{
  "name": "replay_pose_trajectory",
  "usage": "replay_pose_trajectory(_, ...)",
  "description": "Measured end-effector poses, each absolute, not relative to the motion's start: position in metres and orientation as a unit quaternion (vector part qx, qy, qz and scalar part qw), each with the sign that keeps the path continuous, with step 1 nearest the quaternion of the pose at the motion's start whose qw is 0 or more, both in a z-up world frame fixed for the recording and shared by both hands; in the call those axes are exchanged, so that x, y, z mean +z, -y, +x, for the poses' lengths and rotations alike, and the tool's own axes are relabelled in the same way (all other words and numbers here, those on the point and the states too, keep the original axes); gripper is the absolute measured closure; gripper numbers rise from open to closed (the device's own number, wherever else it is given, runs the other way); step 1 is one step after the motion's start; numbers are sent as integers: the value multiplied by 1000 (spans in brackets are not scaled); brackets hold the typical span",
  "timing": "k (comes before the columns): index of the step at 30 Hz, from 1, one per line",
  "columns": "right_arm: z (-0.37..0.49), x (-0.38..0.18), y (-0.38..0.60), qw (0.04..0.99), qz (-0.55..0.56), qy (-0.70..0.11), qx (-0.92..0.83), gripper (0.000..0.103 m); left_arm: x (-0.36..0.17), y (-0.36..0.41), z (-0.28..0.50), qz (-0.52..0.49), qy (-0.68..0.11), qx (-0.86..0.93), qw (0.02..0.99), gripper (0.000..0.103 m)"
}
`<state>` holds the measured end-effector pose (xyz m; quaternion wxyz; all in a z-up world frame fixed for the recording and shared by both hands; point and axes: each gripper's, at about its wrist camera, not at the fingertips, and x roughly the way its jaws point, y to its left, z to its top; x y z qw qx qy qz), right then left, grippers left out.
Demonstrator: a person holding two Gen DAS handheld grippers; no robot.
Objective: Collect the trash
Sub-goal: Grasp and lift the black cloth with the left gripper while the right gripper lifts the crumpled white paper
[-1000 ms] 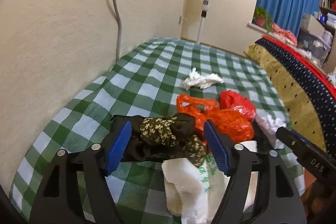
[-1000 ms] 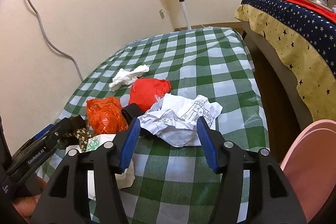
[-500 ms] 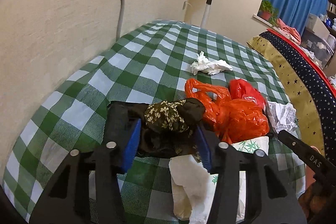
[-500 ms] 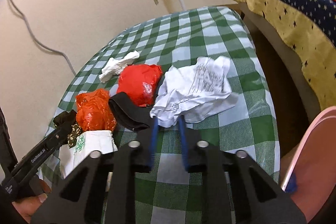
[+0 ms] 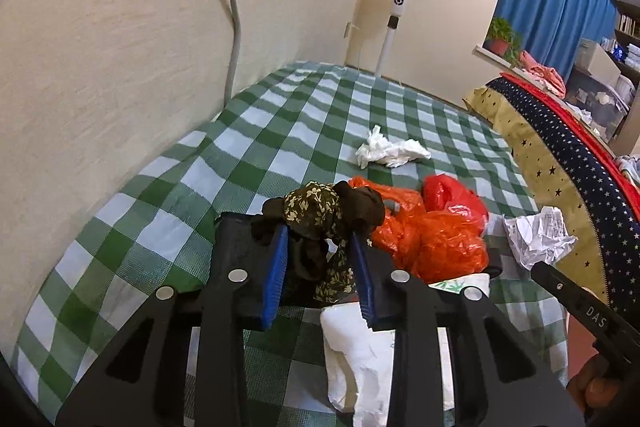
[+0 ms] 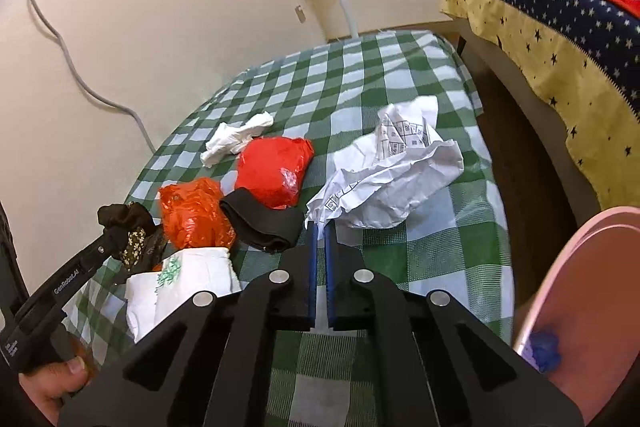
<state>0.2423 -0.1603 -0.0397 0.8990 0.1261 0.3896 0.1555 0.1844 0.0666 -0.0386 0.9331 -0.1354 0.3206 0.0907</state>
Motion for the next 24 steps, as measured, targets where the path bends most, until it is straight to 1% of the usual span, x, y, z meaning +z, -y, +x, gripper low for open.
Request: replay_pose_trajectory(24, 157, 35, 188, 924, 65, -350, 143, 100, -1, -42, 128, -109, -282, 59, 951, 72)
